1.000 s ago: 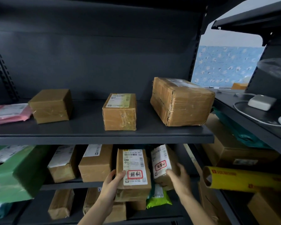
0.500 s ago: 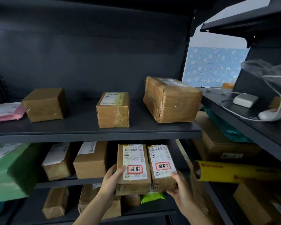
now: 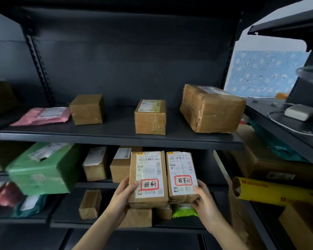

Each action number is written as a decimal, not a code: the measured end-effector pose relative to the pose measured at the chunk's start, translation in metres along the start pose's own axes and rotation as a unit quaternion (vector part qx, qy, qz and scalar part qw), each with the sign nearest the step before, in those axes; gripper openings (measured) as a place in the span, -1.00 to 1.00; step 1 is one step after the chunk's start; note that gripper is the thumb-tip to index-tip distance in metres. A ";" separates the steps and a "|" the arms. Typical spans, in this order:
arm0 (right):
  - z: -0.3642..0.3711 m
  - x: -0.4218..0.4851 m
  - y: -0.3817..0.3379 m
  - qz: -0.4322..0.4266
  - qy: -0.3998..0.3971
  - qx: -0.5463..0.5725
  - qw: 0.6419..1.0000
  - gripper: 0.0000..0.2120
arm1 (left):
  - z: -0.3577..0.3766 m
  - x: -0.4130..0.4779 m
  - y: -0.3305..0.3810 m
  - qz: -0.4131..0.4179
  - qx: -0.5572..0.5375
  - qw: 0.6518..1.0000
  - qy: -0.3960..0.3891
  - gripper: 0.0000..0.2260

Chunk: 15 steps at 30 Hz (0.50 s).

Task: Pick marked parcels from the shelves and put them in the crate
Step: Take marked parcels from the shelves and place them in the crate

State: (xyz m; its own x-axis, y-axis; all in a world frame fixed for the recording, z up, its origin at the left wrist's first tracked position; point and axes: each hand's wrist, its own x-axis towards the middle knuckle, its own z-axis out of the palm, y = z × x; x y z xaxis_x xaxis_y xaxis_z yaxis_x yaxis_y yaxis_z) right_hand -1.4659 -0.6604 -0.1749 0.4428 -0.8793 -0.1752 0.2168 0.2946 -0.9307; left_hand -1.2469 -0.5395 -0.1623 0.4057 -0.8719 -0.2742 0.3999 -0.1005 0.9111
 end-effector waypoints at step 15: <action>0.183 -0.025 0.037 -0.032 -0.170 -0.086 0.981 -0.63 | -0.157 -0.098 0.058 0.091 -0.015 0.989 0.112 -0.48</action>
State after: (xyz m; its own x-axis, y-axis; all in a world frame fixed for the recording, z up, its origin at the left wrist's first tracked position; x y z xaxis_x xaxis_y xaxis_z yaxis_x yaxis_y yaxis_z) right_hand -1.3099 -0.5593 -0.1458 0.7041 -0.7097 -0.0245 0.1162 0.1491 -0.9820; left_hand -1.1342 -0.3842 -0.1306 0.6439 -0.7460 -0.1700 0.3261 0.0666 0.9430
